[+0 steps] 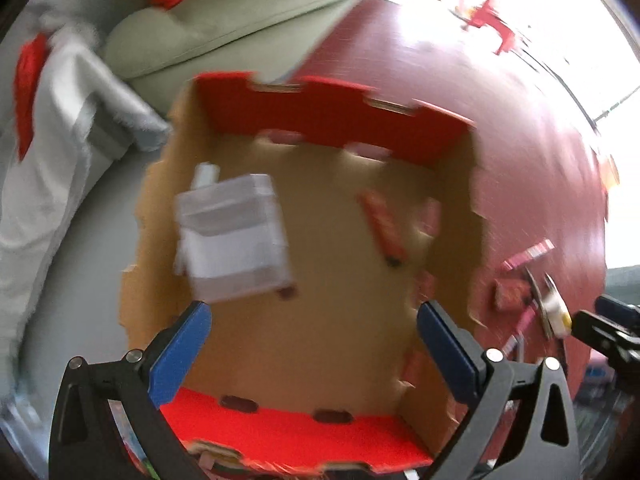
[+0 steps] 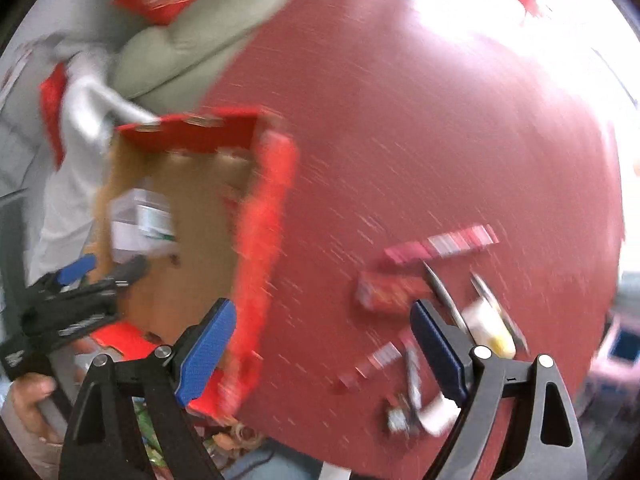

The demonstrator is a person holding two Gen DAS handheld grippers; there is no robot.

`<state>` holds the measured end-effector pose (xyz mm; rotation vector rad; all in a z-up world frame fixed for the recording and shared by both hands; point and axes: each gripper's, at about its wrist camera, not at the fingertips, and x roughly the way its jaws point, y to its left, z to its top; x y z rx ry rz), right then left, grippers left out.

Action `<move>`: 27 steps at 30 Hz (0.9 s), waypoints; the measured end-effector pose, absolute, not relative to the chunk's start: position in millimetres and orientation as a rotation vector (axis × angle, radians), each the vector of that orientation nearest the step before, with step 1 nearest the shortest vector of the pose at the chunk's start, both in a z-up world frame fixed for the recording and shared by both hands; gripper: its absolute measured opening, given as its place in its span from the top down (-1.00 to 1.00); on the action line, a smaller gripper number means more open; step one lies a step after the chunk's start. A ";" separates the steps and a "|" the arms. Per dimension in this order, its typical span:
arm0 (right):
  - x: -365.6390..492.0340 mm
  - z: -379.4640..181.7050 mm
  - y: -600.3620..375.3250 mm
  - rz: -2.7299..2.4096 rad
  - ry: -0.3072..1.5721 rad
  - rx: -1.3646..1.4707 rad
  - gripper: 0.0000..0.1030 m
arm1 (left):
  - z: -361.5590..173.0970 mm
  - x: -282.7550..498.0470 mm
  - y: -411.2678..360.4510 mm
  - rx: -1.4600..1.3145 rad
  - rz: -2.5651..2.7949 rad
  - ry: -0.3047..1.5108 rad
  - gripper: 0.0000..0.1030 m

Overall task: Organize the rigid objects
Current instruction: 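Open the left tool dropping the clear box while the right tool releases the tube, then grasp the pink pen with the left tool while the right tool grasps the white pill bottle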

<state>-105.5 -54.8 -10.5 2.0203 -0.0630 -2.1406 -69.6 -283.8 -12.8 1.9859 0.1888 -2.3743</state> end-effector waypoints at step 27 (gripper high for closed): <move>0.1 -107.3 124.8 -2.066 -0.617 2.495 -0.74 | -110.2 -28.6 -38.2 2.323 -2.383 -0.692 -0.99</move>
